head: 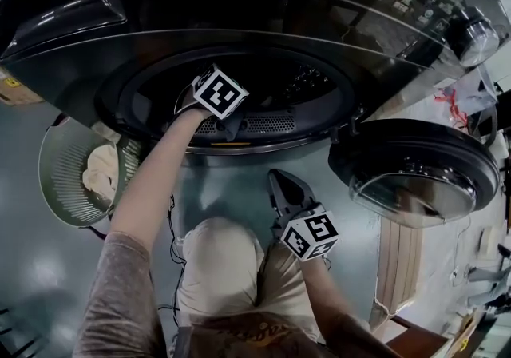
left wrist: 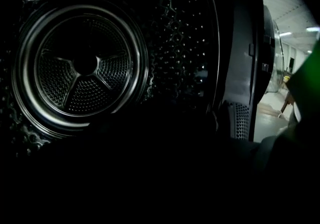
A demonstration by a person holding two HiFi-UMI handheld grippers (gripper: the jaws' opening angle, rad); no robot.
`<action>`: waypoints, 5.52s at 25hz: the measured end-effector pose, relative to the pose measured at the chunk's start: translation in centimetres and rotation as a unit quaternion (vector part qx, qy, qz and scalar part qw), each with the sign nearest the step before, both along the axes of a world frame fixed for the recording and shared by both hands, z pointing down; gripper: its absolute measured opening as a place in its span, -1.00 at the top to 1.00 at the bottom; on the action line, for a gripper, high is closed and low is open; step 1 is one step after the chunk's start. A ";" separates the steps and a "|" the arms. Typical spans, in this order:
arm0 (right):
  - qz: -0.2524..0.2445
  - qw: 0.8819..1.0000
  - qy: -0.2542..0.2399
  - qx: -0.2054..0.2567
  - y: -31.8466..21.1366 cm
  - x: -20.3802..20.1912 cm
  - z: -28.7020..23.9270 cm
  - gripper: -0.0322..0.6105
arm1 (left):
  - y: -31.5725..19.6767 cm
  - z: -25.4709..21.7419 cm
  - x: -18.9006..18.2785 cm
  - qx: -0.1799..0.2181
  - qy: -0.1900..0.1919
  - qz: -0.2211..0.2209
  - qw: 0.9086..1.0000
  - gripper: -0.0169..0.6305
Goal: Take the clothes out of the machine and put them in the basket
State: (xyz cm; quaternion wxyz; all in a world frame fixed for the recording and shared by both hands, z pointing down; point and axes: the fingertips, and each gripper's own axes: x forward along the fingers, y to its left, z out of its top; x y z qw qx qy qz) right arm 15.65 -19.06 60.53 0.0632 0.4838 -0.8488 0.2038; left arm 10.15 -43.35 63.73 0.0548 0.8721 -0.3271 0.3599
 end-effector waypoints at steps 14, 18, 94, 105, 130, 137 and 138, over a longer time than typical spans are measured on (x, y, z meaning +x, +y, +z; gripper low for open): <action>0.001 1.000 0.002 -0.002 -0.1 0.4 0.2 0.91 | 0.0 7.3 -0.6 -0.187 -0.043 -0.032 0.981 -0.27; 0.002 1.000 0.003 -0.004 0.0 0.2 0.4 0.91 | 0.5 6.0 -1.3 -0.199 -0.052 -0.041 0.978 -0.27; -0.075 0.995 -0.032 0.063 8.6 1.6 -5.6 0.91 | 21.6 -20.1 -8.4 0.212 0.164 -0.200 0.942 0.77; -0.159 0.984 -0.051 0.061 9.5 -4.1 -6.3 0.91 | 27.5 -22.7 -15.1 0.227 0.182 -0.274 0.917 0.77; -0.260 0.961 -0.078 0.058 12.1 -13.0 -6.8 0.91 | 35.0 -25.0 -28.5 0.263 0.167 -0.411 0.857 0.78; -0.254 0.963 -0.071 0.051 11.8 -12.9 -6.1 0.91 | 34.0 -22.9 -29.5 0.245 0.174 -0.421 0.856 0.78; -0.254 0.963 -0.071 0.051 11.8 -13.0 -6.0 0.91 | 33.8 -22.6 -29.5 0.242 0.176 -0.420 0.857 0.78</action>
